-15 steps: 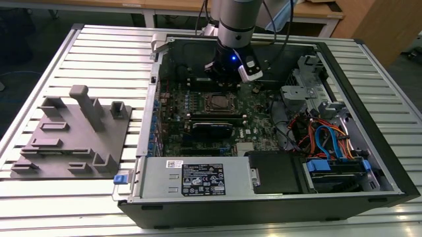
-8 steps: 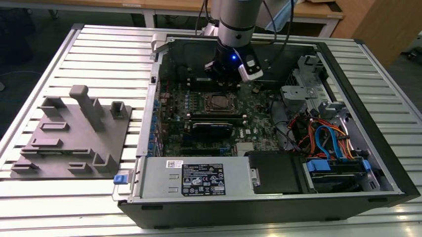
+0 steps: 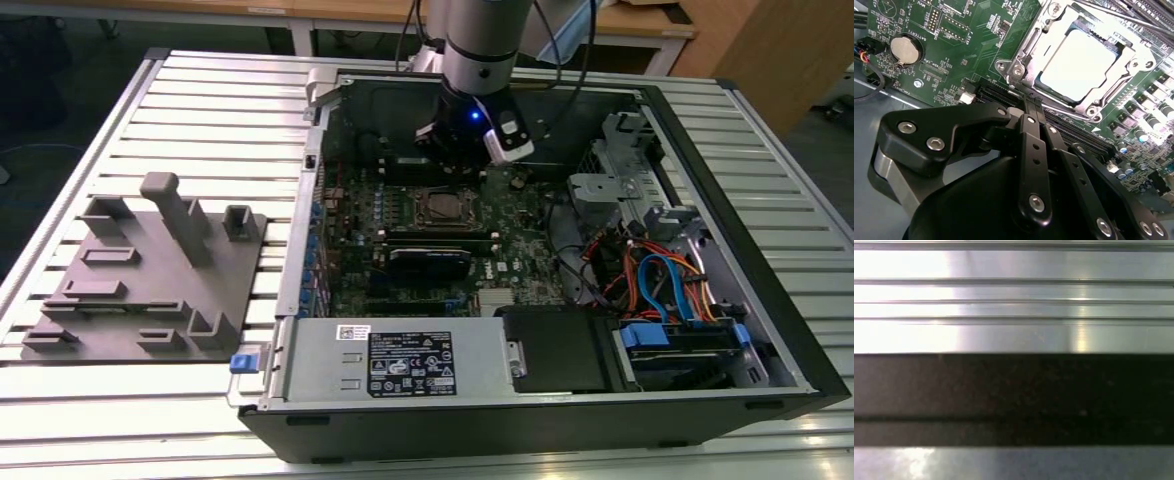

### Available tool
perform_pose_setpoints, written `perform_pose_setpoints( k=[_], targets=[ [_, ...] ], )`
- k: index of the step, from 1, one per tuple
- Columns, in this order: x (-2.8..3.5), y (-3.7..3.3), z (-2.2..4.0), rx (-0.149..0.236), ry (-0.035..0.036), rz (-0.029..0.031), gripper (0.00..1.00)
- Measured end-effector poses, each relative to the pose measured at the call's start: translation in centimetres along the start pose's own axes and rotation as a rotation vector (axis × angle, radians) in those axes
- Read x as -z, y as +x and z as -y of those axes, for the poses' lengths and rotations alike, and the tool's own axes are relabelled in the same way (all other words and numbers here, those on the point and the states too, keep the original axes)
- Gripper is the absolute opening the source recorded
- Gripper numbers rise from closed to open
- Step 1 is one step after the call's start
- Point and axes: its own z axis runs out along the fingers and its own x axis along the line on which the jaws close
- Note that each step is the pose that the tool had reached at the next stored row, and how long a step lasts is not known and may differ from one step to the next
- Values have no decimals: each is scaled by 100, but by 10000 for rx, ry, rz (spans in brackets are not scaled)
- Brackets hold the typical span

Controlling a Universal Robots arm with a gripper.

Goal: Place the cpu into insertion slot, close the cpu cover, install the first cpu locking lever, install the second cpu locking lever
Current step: 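Install the first cpu locking lever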

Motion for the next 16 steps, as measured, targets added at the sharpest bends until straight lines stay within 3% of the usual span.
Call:
perform_pose_setpoints(
  k=[16],
  targets=[
    [-23,-11,24,0,8,-1,10]
  ],
)
